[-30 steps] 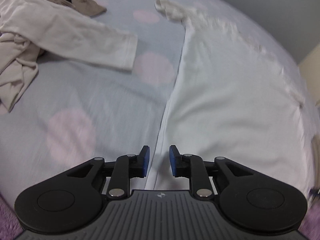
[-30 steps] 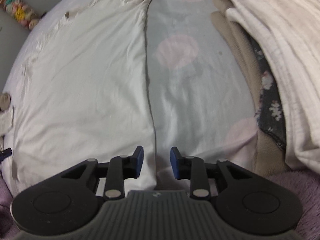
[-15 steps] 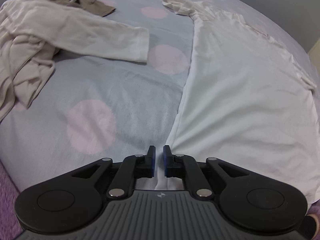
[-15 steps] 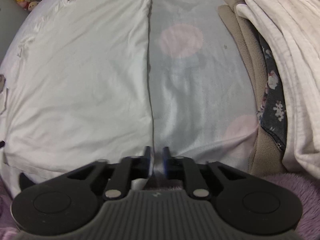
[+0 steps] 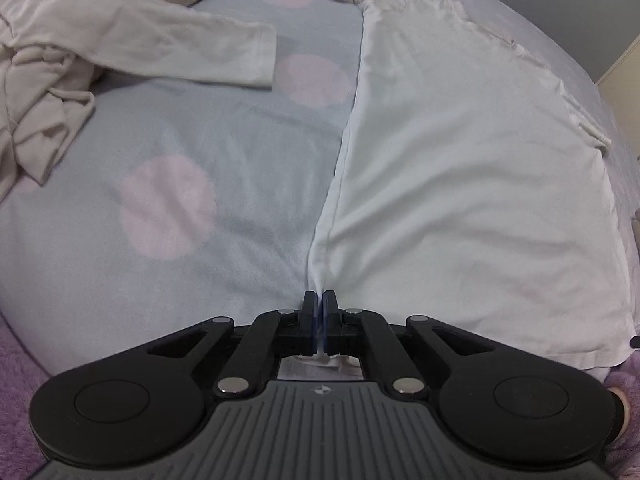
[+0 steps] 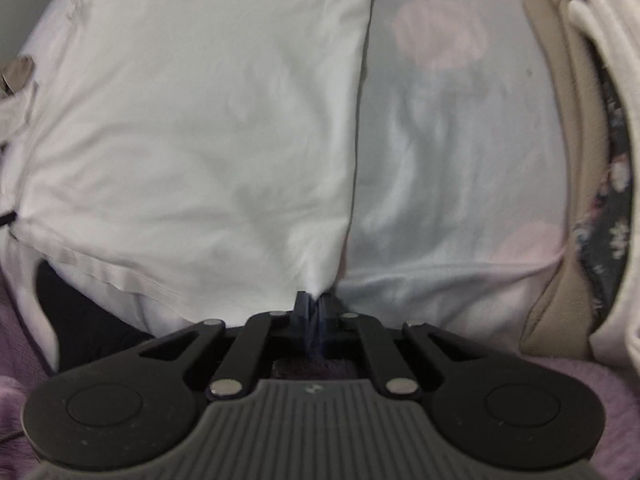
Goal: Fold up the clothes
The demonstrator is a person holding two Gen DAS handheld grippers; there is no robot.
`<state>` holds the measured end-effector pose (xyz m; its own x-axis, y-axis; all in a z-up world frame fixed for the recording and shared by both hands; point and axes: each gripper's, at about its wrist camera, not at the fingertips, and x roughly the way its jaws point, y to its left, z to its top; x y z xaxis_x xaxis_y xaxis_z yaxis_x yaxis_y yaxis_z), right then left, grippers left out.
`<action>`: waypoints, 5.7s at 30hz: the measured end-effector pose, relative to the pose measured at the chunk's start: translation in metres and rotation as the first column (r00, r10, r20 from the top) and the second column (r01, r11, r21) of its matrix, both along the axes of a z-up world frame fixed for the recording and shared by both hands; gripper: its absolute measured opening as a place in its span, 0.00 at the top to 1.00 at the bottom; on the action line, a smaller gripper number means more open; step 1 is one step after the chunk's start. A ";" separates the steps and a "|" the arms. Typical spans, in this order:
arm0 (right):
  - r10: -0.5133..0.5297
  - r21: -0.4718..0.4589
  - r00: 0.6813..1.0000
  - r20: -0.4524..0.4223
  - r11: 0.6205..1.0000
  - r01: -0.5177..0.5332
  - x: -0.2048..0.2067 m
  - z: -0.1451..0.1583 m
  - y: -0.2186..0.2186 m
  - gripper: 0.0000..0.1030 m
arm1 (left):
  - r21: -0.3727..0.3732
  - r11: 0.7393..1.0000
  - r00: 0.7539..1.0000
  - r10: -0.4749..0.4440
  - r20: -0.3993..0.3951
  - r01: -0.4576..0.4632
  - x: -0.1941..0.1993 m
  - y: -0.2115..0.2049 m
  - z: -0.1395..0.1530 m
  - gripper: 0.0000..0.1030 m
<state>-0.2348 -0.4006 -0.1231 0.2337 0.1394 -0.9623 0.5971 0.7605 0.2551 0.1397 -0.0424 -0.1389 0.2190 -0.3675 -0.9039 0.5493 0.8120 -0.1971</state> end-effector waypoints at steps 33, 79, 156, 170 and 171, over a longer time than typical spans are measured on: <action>-0.023 -0.331 0.979 0.203 0.939 0.091 0.044 0.066 -0.083 0.67 | -0.006 0.998 0.995 -0.062 0.081 0.063 0.046 -0.059 0.027 0.61; 0.110 -0.636 0.948 0.298 0.764 0.112 0.354 -0.014 -0.314 1.00 | -0.016 1.000 0.934 0.008 0.358 -0.002 0.281 -0.326 -0.030 0.60; 0.009 -0.259 0.894 0.447 0.958 0.119 0.319 0.055 -0.206 0.71 | -0.116 0.989 0.961 -0.056 0.269 0.091 0.164 -0.179 0.034 0.57; 0.252 -0.547 0.931 0.265 0.834 -0.070 0.218 0.024 -0.149 0.62 | -0.116 0.991 0.969 -0.030 0.244 0.060 0.148 -0.164 0.031 0.57; 0.268 -0.565 0.933 0.240 0.820 -0.091 0.216 0.017 -0.145 0.61 | -0.115 0.991 0.969 -0.033 0.245 0.063 0.146 -0.164 0.033 0.57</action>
